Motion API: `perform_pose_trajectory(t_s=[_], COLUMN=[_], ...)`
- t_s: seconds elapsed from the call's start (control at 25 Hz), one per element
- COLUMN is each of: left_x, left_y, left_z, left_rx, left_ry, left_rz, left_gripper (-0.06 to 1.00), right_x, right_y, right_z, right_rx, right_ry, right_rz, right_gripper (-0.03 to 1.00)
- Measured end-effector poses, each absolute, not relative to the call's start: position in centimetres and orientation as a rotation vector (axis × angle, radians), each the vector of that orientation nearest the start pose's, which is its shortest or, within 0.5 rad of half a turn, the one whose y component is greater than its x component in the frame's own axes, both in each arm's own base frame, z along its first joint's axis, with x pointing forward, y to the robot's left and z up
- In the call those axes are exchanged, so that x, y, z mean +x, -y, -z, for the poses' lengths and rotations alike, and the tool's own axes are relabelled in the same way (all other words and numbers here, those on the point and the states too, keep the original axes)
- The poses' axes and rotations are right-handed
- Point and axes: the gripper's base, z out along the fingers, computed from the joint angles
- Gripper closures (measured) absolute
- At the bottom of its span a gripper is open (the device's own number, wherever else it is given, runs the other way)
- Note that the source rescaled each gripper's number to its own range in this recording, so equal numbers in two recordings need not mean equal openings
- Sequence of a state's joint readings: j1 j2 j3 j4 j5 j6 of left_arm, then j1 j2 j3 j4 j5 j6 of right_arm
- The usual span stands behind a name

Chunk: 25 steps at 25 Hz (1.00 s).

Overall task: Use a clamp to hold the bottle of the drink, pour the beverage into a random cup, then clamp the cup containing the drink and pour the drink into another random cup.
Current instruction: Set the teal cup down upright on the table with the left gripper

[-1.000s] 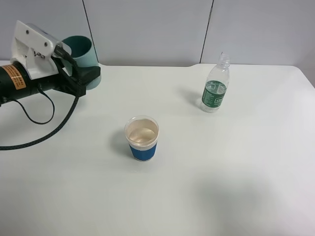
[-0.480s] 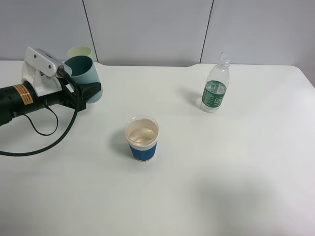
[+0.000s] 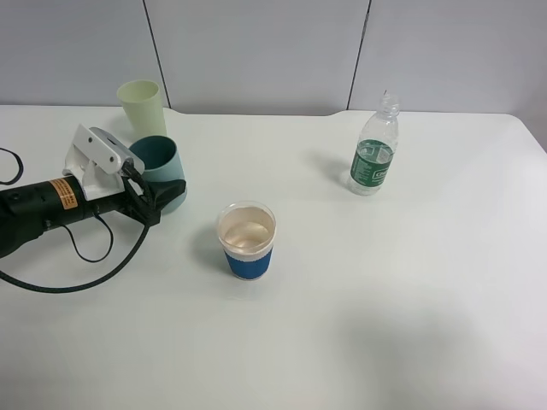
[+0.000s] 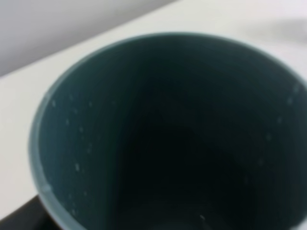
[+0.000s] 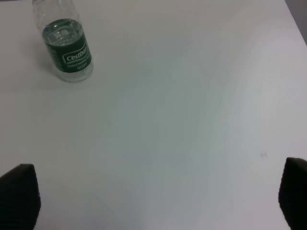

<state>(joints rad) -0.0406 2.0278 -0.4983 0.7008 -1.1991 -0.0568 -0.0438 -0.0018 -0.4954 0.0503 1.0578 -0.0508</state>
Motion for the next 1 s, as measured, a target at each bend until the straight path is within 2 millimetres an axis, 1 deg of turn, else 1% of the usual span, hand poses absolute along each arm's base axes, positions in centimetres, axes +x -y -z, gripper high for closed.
perform_pose_trajectory(t_s=[0.28,0.8,0.84,0.88,0.92,0.96,1.0], left_x=[27.7,27.8,27.8,27.8,27.8,27.8,27.8], left_y=[6.6,6.6,6.6,6.6,6.6,6.6,6.6], left_z=[-7.5,-7.5,-7.5,-7.5,-7.5,-7.5,-7.5], left_rx=[0.671,0.686,0.682,0.664,0.634,0.601,0.577], left_ry=[-1.786,-1.776,-1.778,-1.787,-1.801,-1.816,-1.826], left_rz=[0.498,0.486,0.489,0.503,0.526,0.552,0.571], left_gripper=[0.92,0.92,0.89,0.74,0.54,0.29,0.14], right_x=[-0.4,-0.4,-0.4,-0.4,-0.4,-0.4,-0.4], right_y=[-0.4,-0.4,-0.4,-0.4,-0.4,-0.4,-0.4], right_z=[-27.6,-27.6,-27.6,-27.6,-27.6,-27.6,-27.6], right_rx=[-0.009,-0.009,-0.009,-0.009,-0.009,-0.009,-0.009], right_ry=[-2.043,-2.043,-2.043,-2.043,-2.043,-2.043,-2.043], right_rz=[-0.001,-0.001,-0.001,-0.001,-0.001,-0.001,-0.001], right_gripper=[-0.03,-0.03,-0.03,-0.03,-0.03,-0.03,-0.03])
